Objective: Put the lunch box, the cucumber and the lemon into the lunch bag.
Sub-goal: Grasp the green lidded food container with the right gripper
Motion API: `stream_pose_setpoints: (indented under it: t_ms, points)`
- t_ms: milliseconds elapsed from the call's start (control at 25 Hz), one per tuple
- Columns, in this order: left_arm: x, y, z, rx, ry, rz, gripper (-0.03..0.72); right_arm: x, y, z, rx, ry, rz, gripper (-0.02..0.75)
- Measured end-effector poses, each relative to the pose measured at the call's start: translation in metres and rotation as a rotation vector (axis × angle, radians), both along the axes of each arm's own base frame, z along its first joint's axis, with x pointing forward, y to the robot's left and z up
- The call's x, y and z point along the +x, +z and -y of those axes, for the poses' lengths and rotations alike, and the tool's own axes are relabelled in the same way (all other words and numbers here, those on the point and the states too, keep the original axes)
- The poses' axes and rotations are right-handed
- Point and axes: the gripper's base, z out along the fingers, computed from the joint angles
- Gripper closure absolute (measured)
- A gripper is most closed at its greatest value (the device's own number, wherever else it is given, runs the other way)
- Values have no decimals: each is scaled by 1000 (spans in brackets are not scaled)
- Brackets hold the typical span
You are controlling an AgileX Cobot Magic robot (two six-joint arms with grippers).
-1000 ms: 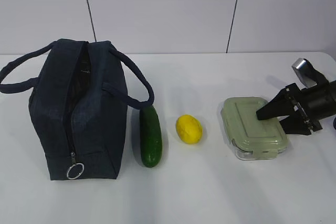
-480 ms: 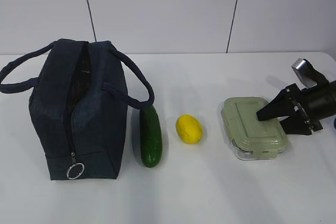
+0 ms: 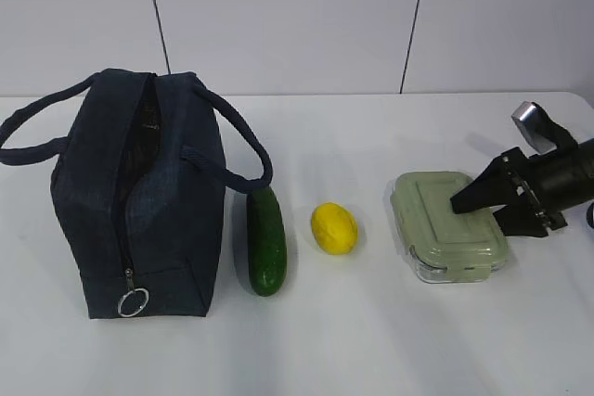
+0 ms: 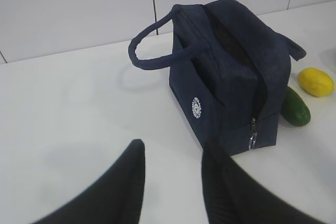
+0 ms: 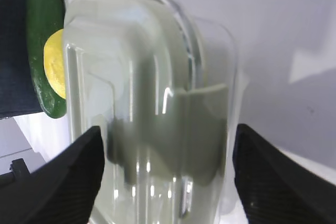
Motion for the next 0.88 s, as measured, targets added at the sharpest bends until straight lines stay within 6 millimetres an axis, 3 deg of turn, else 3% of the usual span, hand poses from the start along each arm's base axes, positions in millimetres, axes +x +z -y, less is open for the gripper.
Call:
stream_pose_setpoints:
  t_ms: [480,880]
  points:
    - [0,0,0,0,0,0,424,0,0,0,0,1,0,195]
    - [0,0,0,0,0,0,424,0,0,0,3,1,0,262]
